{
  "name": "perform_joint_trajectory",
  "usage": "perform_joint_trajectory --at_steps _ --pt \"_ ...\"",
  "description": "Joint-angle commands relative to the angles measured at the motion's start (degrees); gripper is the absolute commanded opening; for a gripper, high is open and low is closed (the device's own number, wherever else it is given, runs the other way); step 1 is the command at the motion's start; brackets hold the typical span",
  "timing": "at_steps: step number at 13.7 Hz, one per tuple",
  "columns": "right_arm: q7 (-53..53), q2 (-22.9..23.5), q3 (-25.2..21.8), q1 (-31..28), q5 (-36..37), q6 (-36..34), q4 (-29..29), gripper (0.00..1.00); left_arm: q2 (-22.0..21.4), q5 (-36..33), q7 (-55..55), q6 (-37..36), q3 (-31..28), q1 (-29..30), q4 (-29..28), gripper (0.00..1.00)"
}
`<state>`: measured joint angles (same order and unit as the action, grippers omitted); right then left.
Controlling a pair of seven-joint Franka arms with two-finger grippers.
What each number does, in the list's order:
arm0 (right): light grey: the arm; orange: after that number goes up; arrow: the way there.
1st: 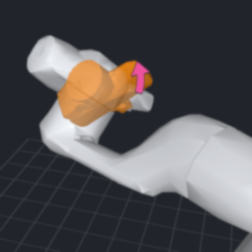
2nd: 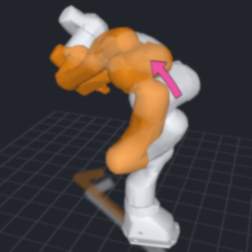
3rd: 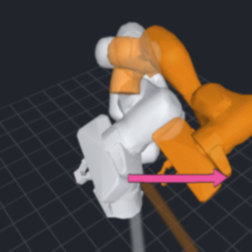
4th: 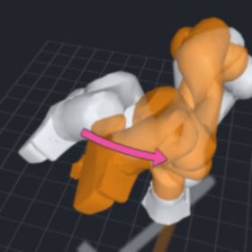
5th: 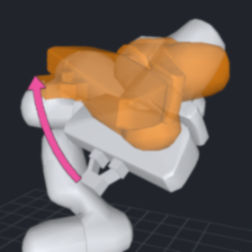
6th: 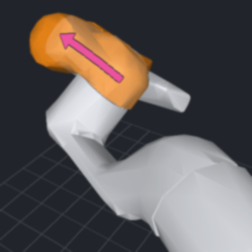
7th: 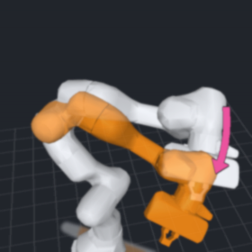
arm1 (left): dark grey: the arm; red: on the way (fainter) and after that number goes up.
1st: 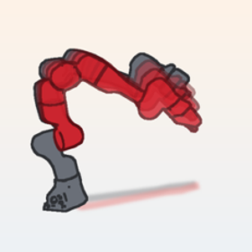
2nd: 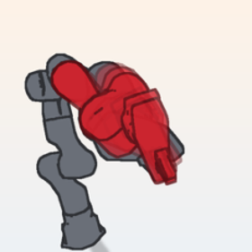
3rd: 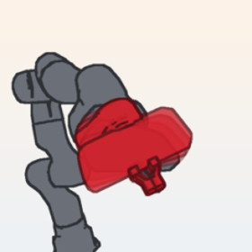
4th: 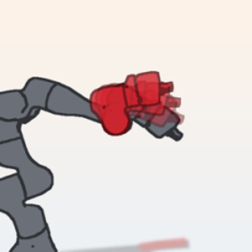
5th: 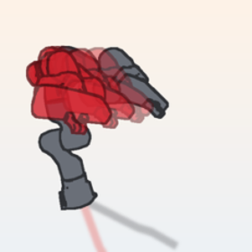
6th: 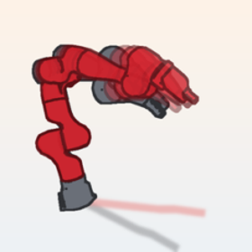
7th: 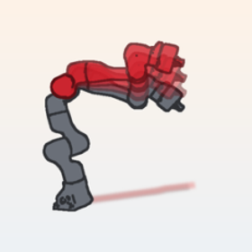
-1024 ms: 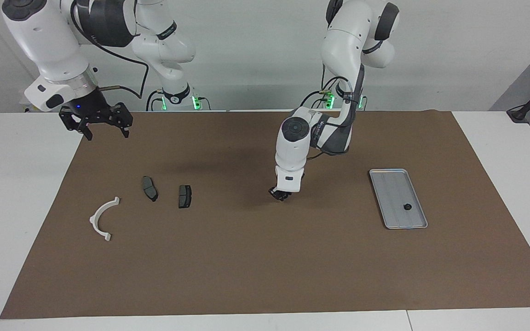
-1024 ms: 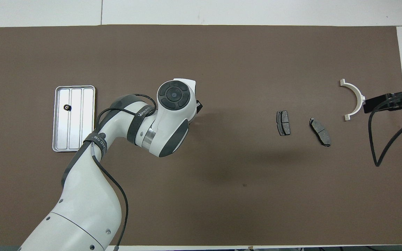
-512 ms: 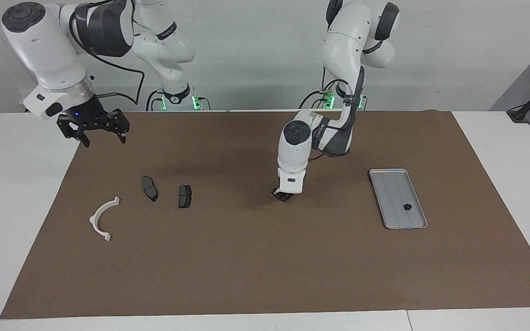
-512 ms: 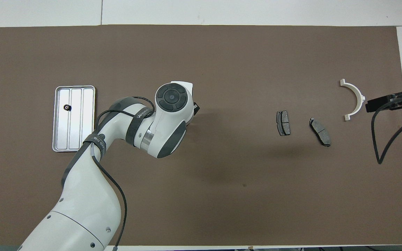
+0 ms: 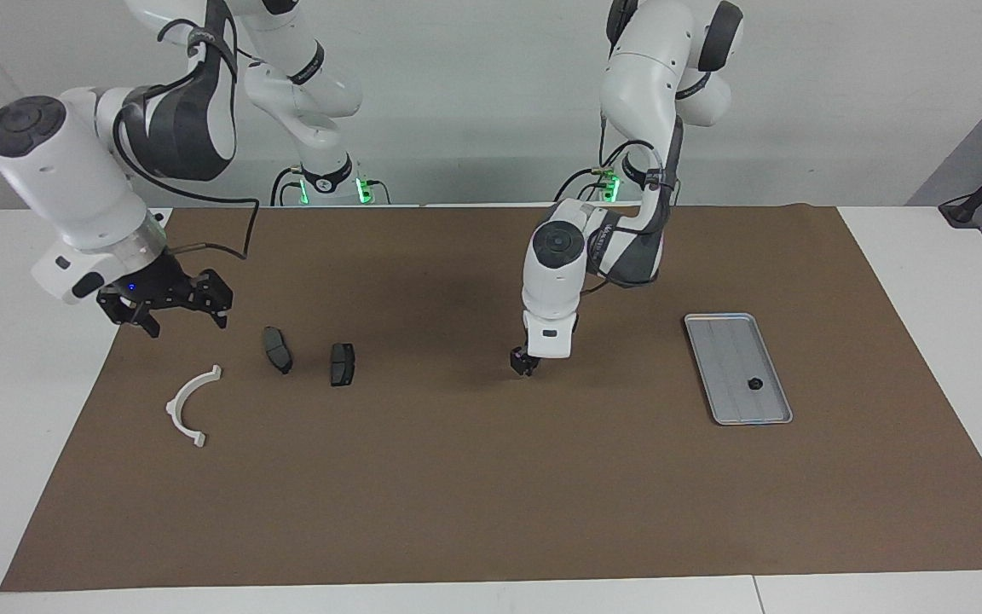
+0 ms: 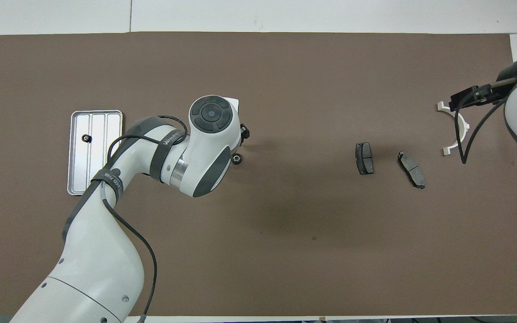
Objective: Place bearing gear from tray to pile
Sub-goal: 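Carry the gear to the table center and open the left gripper, then grasp the center gear with the right gripper while the left gripper returns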
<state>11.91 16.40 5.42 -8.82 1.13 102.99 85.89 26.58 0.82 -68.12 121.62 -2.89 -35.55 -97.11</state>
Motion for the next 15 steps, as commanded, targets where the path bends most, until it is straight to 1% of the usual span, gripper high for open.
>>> perform_joint_trajectory --at_steps 1,2,3,4,5,8,9,10,12,14,15 --pt "-2.3 6.8 0.3 1.9 0.0 -0.3 -7.4 0.99 -5.3 -0.6 6.8 -3.8 -0.2 4.6 -2.8 1.0" --pt "-4.9 7.4 0.2 3.9 0.1 -0.1 -7.6 0.99 -7.8 -0.6 11.9 -4.5 -0.1 7.3 -5.1 1.0" --pt "-8.0 8.7 0.1 6.5 0.2 -0.2 -9.2 0.99 -10.8 -0.6 16.4 -4.4 -0.1 10.6 -8.1 1.0" --pt "-11.3 10.6 0.1 8.7 0.2 -0.5 -11.4 0.99 -12.7 -0.6 20.8 -4.3 -0.1 14.2 -10.1 1.0" --pt "-14.3 12.6 0.0 11.2 0.6 -0.9 -14.1 0.99 -13.5 -0.6 26.4 -4.2 -0.1 17.7 -11.2 1.0" --pt "-22.2 18.1 0.0 19.1 3.7 -2.9 -22.6 0.99 -13.5 -0.6 47.4 -2.3 -0.1 29.5 -11.6 1.0" --pt "-26.3 18.6 0.0 22.2 3.8 -3.8 -23.3 0.99 -13.5 -0.6 51.2 -0.1 -0.1 31.7 -12.6 1.0" --pt "-30.0 18.6 0.1 25.4 3.9 -3.8 -23.2 0.99 -13.6 -0.6 52.1 2.2 -0.1 32.8 -13.6 1.0" --pt "-36.5 19.8 0.1 30.3 3.7 -3.5 -23.2 1.0 -13.3 -0.6 53.2 6.1 -0.1 34.0 -15.4 0.89" --pt "-41.8 22.5 0.1 34.5 3.7 -0.9 -23.3 1.0 -12.1 -0.6 55.9 7.0 -0.1 34.8 -15.3 0.77" --pt "-43.7 24.0 0.1 36.3 3.7 1.1 -23.3 1.0 -11.5 -0.6 55.8 7.8 -0.1 34.8 -15.3 0.67"
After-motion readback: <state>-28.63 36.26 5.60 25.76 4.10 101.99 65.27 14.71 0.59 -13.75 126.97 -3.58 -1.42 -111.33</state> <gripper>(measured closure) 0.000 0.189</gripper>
